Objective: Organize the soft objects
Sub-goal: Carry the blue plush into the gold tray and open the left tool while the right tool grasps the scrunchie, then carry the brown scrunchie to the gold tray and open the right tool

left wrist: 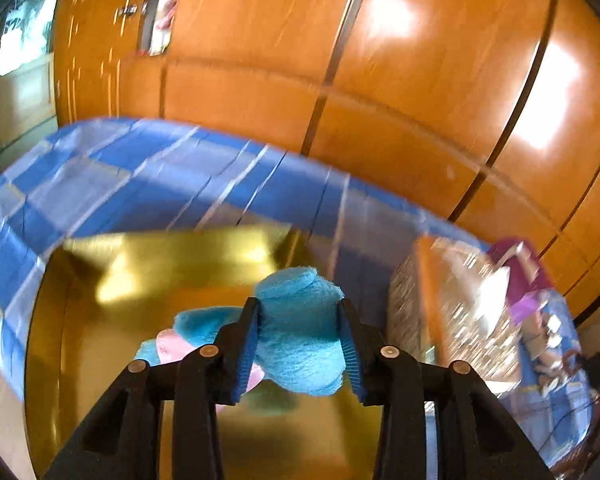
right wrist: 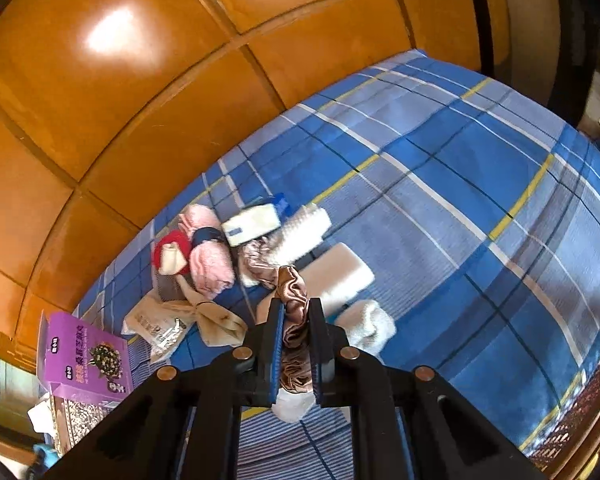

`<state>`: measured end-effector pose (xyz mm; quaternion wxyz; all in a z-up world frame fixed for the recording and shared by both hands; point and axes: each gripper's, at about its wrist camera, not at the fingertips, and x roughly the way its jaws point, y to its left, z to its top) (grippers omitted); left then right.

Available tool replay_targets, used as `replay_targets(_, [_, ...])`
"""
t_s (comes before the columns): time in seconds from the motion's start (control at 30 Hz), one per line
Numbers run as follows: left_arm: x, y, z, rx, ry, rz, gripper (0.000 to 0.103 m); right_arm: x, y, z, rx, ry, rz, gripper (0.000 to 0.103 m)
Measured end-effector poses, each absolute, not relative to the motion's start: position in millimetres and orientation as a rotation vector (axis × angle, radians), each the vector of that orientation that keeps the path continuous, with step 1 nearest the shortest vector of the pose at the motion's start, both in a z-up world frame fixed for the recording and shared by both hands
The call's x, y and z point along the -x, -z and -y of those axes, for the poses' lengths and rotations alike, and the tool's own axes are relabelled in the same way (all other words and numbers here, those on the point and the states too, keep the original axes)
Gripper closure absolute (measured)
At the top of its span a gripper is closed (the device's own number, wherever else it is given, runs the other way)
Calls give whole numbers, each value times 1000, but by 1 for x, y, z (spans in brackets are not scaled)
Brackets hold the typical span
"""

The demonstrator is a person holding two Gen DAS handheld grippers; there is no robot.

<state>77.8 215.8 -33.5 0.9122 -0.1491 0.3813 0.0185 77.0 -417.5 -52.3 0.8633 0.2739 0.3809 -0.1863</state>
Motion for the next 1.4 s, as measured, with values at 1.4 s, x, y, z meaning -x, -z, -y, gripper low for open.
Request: replay_targets(1.4, [12,40,-262,310,-210,-750,24,-116,79,-75,188,-723,-1030,93])
